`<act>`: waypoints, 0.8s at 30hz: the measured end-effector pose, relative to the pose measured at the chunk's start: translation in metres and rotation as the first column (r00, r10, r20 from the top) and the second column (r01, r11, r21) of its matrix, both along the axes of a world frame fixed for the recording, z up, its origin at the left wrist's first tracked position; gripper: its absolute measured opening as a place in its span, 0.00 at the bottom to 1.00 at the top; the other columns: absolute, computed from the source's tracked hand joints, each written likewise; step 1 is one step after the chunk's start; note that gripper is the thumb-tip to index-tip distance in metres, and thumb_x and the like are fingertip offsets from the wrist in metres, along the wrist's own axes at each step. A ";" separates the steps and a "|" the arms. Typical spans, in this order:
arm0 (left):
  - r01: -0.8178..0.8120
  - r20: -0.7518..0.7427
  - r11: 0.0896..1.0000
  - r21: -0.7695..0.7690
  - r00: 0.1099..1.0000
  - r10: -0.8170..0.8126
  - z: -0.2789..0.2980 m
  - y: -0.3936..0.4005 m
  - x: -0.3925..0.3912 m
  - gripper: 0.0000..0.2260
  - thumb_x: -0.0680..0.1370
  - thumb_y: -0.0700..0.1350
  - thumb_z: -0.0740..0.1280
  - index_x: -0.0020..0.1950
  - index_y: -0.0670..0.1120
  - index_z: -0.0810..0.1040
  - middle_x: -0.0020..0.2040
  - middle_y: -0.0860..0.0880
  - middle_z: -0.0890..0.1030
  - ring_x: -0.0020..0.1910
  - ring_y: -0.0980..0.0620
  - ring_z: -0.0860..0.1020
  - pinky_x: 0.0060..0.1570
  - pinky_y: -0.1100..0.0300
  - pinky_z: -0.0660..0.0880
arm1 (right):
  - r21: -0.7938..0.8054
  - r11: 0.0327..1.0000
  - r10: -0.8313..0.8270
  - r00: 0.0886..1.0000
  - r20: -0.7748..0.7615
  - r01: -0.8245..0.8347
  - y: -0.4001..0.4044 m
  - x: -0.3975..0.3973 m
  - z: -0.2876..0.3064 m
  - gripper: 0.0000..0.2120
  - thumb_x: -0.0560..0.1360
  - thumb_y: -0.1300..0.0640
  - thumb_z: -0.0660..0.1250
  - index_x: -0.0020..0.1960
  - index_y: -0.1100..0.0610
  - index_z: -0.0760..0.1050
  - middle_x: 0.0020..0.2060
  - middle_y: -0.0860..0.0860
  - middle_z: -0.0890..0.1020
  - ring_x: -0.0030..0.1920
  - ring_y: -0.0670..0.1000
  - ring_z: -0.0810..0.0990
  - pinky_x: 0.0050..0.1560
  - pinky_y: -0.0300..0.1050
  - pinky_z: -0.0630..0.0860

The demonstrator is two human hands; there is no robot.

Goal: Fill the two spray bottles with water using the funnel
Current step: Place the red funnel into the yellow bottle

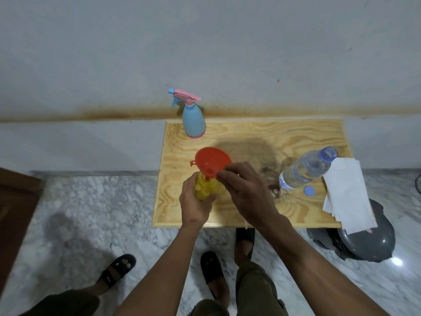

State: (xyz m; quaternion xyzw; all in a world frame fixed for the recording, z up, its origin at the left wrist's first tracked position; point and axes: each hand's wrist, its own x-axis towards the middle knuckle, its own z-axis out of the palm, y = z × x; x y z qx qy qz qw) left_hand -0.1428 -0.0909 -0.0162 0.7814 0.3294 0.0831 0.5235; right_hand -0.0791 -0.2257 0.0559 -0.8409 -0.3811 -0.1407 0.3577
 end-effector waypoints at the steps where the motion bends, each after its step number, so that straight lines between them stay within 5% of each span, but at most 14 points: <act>1: -0.019 0.005 0.999 -0.035 1.000 0.019 0.000 0.000 0.001 0.31 0.64 0.36 0.79 0.64 0.53 0.75 0.60 0.51 0.78 0.60 0.47 0.78 0.57 0.45 0.78 | -0.025 1.000 0.012 1.000 0.003 -0.012 0.000 0.000 0.000 0.08 0.73 0.64 0.74 0.52 0.61 0.82 0.46 0.56 0.82 0.44 0.57 0.79 0.35 0.53 0.77; 5: -0.032 -0.018 0.999 0.014 0.999 0.032 -0.001 -0.002 0.002 0.29 0.64 0.35 0.80 0.62 0.47 0.76 0.57 0.49 0.78 0.53 0.52 0.77 0.50 0.71 0.74 | -0.114 0.991 0.067 0.998 0.007 -0.066 -0.001 -0.001 -0.005 0.09 0.73 0.65 0.73 0.53 0.59 0.83 0.48 0.55 0.81 0.47 0.57 0.78 0.35 0.52 0.77; 9: -0.032 -0.068 0.999 0.038 0.997 0.034 -0.001 -0.001 0.003 0.24 0.66 0.33 0.78 0.60 0.39 0.74 0.54 0.43 0.80 0.47 0.52 0.77 0.46 0.64 0.78 | -0.173 0.979 0.111 0.994 0.003 -0.108 -0.003 -0.005 -0.009 0.11 0.72 0.67 0.73 0.53 0.58 0.83 0.50 0.57 0.81 0.50 0.59 0.79 0.34 0.52 0.78; 12: -0.032 -0.063 0.999 0.027 0.997 0.034 -0.001 0.000 0.004 0.26 0.65 0.28 0.77 0.61 0.39 0.75 0.55 0.42 0.80 0.48 0.50 0.79 0.38 0.71 0.74 | -0.183 0.978 0.102 0.995 -0.007 -0.101 -0.002 -0.005 -0.011 0.12 0.72 0.67 0.73 0.53 0.58 0.83 0.52 0.58 0.81 0.52 0.60 0.79 0.35 0.54 0.79; 20: -0.028 -0.070 0.999 0.032 0.997 0.030 0.004 -0.002 0.004 0.28 0.64 0.36 0.80 0.61 0.43 0.75 0.53 0.48 0.81 0.49 0.52 0.78 0.39 0.80 0.69 | -0.128 0.991 0.040 0.998 -0.039 -0.045 0.001 -0.009 -0.014 0.13 0.72 0.67 0.74 0.55 0.58 0.83 0.54 0.56 0.81 0.54 0.60 0.79 0.37 0.55 0.81; 24: -0.004 -0.089 0.997 0.075 0.996 0.011 -0.001 0.003 0.003 0.29 0.64 0.41 0.82 0.61 0.45 0.75 0.53 0.50 0.81 0.50 0.52 0.78 0.38 0.73 0.68 | -0.057 0.998 -0.013 0.998 -0.056 0.009 -0.003 -0.012 -0.011 0.15 0.73 0.69 0.72 0.58 0.59 0.81 0.55 0.57 0.81 0.54 0.60 0.79 0.42 0.56 0.80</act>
